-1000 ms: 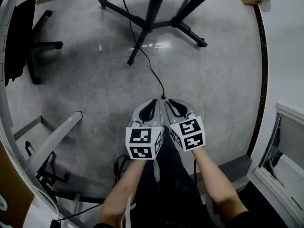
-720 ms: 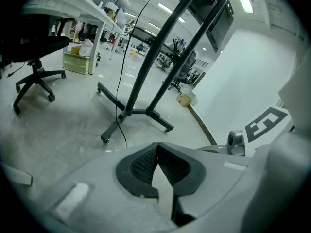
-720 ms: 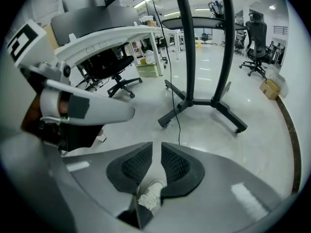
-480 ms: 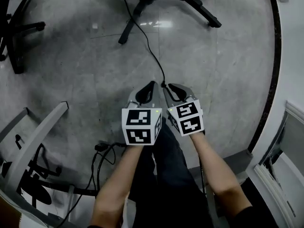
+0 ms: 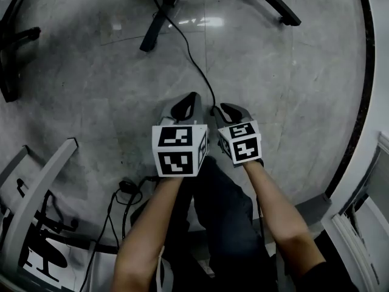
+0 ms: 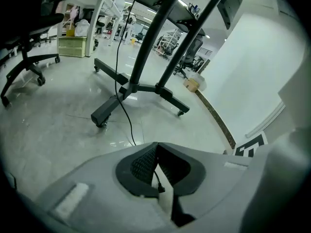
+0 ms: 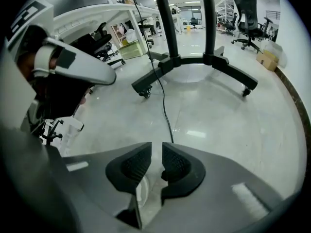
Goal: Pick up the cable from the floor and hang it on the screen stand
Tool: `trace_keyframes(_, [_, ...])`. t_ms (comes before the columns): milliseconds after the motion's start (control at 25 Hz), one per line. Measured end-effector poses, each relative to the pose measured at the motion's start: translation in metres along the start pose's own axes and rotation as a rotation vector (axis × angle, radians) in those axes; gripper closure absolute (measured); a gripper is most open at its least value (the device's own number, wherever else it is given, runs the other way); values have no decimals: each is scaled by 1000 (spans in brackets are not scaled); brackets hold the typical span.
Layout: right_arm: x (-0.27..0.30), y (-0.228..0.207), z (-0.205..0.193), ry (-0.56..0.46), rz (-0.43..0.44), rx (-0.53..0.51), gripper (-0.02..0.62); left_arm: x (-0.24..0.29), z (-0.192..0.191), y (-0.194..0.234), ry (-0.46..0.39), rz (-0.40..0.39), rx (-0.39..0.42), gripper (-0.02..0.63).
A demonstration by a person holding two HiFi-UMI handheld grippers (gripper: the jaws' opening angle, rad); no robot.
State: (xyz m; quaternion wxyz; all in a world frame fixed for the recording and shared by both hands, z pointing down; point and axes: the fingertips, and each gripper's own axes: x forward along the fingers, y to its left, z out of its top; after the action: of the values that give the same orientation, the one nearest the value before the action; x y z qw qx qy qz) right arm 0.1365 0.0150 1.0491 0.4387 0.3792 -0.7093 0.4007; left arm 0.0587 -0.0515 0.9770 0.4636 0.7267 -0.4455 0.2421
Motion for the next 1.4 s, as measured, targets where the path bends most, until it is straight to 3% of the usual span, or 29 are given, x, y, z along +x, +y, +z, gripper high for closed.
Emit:
trace_keyframes(360, [63,-24,-37,70,16,19,520,49,-26,12,22,-11,-4,607])
trace_keyframes(640, [107,-38,-64,158,-5,105,520,70,-26,19,34,-28,75,607])
trace_keyframes(840, [125,-52,-74,223,-73,139,517,80,-19,31,38,-31,116,607])
trace_keyframes(1080, [132,-60,-89,348,-117,181,522,82,-4,41,8,-24,96,607])
trace_keyframes(1400, [142,-55,-91,500,-121,155,514,80,2,51,-6,-10,66,607])
